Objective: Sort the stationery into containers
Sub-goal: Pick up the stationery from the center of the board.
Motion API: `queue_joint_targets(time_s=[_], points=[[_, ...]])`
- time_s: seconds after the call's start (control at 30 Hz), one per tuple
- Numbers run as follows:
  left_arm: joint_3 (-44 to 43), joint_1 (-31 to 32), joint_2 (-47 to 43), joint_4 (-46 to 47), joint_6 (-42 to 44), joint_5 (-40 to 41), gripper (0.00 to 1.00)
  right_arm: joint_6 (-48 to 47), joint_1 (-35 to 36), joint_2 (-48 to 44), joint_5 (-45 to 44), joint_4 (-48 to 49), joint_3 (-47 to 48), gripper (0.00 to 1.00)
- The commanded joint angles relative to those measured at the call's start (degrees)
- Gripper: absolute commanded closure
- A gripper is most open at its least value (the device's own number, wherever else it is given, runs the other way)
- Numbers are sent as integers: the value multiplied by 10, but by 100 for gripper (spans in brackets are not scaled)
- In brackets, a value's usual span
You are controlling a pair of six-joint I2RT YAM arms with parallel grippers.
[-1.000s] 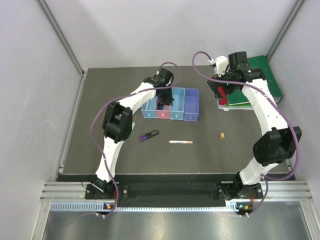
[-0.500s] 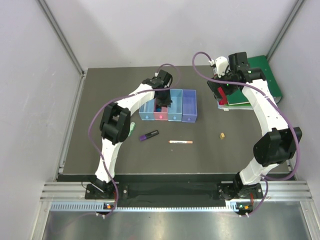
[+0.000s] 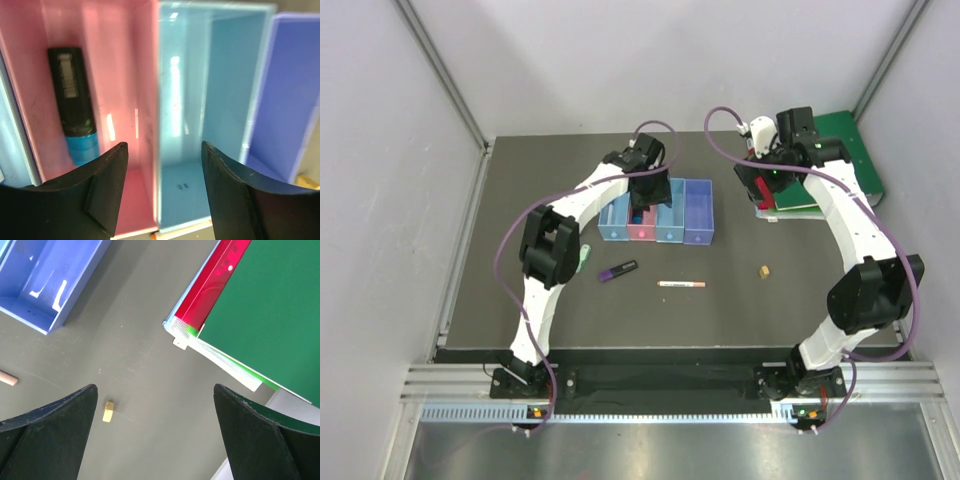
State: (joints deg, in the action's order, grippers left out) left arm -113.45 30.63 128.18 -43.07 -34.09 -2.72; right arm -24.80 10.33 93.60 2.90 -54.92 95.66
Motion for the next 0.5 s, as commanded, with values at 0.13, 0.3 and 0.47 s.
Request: queue_joint_targets(time_s=[0.13,0.3,0.47], points=[[-72,-6,-56,40,73,-43,34,0,-3,-35,11,-3,14,0],[-1,-6,-152,42,200,-34,33,-43,-2,-58,32,-33,17,0],[202,-5,-285,66,336,-3,20,-96,12,-100,55,-63,10,1]])
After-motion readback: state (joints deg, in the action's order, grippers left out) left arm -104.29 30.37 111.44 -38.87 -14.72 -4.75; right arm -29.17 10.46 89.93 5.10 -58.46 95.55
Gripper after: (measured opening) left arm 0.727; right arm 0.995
